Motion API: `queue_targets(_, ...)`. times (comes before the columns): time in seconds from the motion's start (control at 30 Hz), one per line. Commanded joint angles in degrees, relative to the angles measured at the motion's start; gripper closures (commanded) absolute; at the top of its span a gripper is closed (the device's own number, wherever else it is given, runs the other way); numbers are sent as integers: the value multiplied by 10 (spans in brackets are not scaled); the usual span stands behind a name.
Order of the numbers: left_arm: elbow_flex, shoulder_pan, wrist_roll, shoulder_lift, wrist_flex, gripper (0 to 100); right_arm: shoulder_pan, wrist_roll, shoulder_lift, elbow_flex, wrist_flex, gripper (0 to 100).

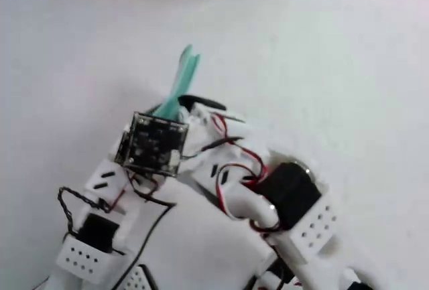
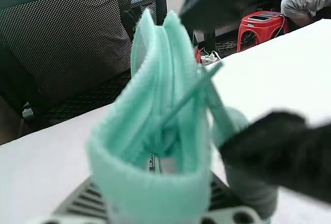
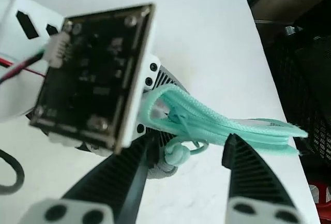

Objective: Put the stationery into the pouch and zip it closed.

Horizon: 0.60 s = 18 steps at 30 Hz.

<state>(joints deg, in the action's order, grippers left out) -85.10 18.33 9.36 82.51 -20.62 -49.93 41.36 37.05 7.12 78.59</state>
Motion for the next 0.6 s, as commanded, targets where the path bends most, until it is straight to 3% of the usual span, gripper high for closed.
queue_targets(0.0,-9,8,-5,-13,-4,976,-3,8,-12,-37,-3,808)
queue_targets(0.17,-9,8,-5,-13,-4,976,-3,9,-35,-62,-6,823)
queue_targets(0.33,-9,8,-5,-12,-6,976,-3,46,-65,-74,7,985)
queue_targets(0.57,-9,8,-4,-12,-5,975,-12,54,-44,-73,10,978)
